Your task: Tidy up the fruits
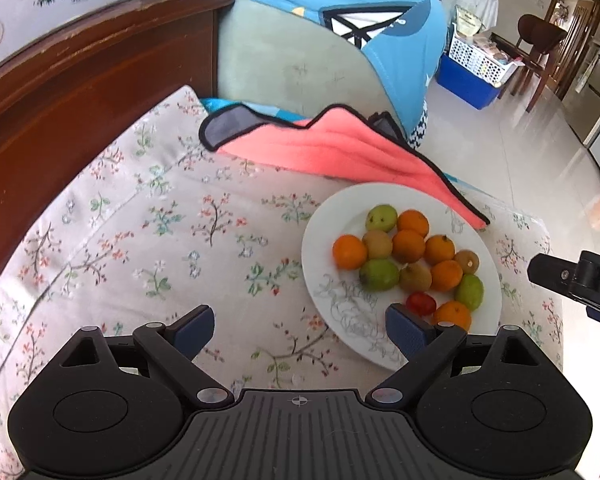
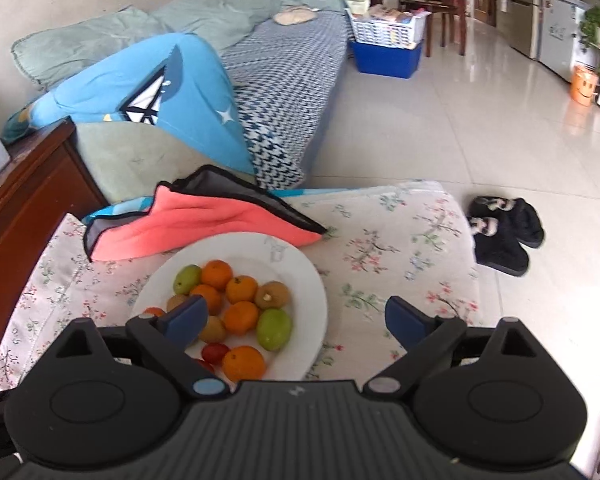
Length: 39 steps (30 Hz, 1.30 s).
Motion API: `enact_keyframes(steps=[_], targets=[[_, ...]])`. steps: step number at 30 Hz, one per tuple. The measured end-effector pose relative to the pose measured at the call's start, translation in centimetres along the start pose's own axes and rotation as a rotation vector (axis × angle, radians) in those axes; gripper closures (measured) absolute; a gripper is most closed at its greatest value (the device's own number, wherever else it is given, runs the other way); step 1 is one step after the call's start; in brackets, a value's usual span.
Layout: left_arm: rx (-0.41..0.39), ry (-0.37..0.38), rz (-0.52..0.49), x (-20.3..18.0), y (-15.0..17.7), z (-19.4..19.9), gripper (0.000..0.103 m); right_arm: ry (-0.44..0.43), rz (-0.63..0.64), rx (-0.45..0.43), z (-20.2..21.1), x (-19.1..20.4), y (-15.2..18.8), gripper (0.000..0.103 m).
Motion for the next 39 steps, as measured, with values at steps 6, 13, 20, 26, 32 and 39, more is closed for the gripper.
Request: enact_keyframes(steps=[6,13,20,26,32,39], targets=[[0.004,-0.012,-0.03,0.1,1.0,0.5,0.009,0.013,-0.005,0.039,0.4,-0.5,1.1,0.008],[0.012,-0.05,-0.087,0.1,1.7,1.0,0.003,0.039,0.062,0.091,0.5,0.1,2.9,0.007],[0.064,-0.082,-0.083,0.4,1.3,0.4,0.003,0.084,0.147,0.1,0.1,1.3,3.4,0.006],[0.08,-0.106,-0.081,0.3,0.6,0.0,0.003,0.1,0.139,0.115,-0.4,1.3,3.2,0.004],[0.086,-0.128,-0.101,-0.3,0.4,-0.5,0.003,0.117,0.145,0.13,-0.9,1.4,3.1,0.004],[0.082,-0.151,-0.115,-0.9,0.1,-1.0,0.003,0.139,0.175,0.144,-1.4,2.0,3.3,0.003]])
Point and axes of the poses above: each gripper's, at about its wrist camera, not at the fingertips, and z roughly against the way its jaws point, x to its left, y to its underside, the point moved 2 cm from there along -z, roughly the way its jaws point, and after that the axes turned 10 degrees about x, right-handed, at the moved point
